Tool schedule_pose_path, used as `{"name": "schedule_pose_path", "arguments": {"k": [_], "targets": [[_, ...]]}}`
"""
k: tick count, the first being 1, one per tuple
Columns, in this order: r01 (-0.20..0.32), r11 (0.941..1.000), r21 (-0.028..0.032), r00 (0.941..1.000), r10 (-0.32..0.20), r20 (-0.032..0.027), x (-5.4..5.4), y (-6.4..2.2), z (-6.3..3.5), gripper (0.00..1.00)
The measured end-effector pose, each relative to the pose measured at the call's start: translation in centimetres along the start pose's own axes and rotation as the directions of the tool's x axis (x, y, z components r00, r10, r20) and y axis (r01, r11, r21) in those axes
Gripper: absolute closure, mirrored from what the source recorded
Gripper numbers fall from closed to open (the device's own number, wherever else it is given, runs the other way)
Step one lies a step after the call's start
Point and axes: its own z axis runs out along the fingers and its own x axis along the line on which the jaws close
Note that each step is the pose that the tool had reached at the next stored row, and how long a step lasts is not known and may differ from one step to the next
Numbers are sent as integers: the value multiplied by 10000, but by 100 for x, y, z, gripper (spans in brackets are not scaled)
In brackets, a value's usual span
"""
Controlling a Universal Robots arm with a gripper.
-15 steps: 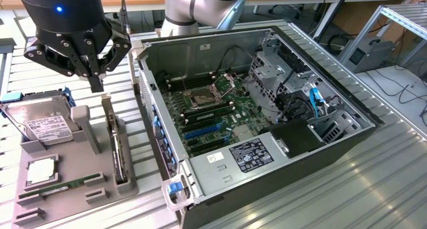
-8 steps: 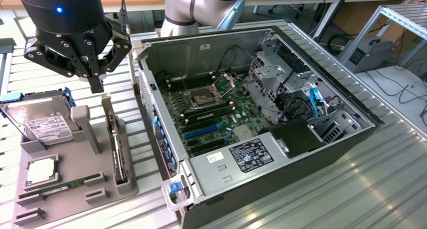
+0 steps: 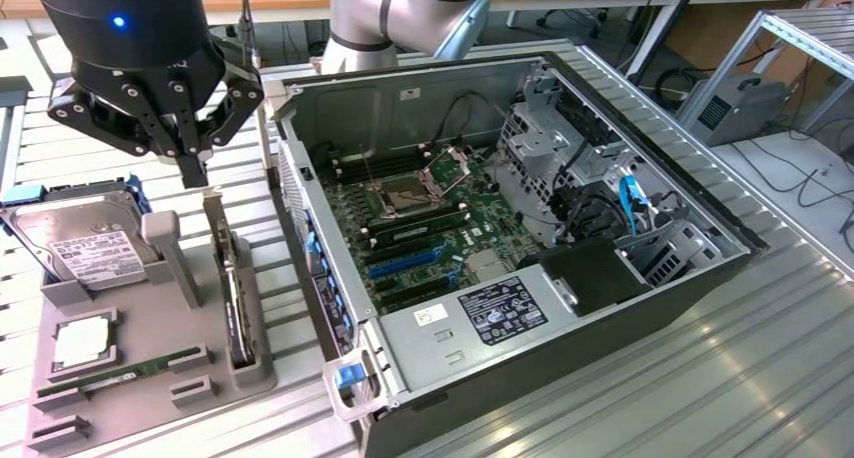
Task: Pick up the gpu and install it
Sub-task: 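Reach for the gpu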
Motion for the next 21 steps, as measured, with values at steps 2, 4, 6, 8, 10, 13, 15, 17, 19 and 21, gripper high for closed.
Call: {"name": "schedule_pose_path", "arguments": {"k": [2, 4, 6, 8, 10, 13, 15, 17, 19, 21], "targets": [[0, 10000, 1, 10000, 0, -1, 0, -3, -1, 89], [0, 10000, 1, 10000, 0, 0, -1, -7, -1, 89], [0, 10000, 1, 10000, 0, -1, -1, -11, -1, 89], [0, 10000, 0, 10000, 0, 0, -1, -14, -1, 89], [0, 10000, 1, 10000, 0, -1, -1, -18, -1, 89], [0, 10000, 0, 10000, 0, 0, -2, -25, -1, 89], [0, 10000, 0, 10000, 0, 0, -2, -29, -1, 89], [0, 10000, 0, 10000, 0, 0, -2, -33, -1, 89], [0, 10000, 0, 10000, 0, 0, -3, -38, -1, 89], [0, 10000, 0, 10000, 0, 0, -3, -43, -1, 89]]}}
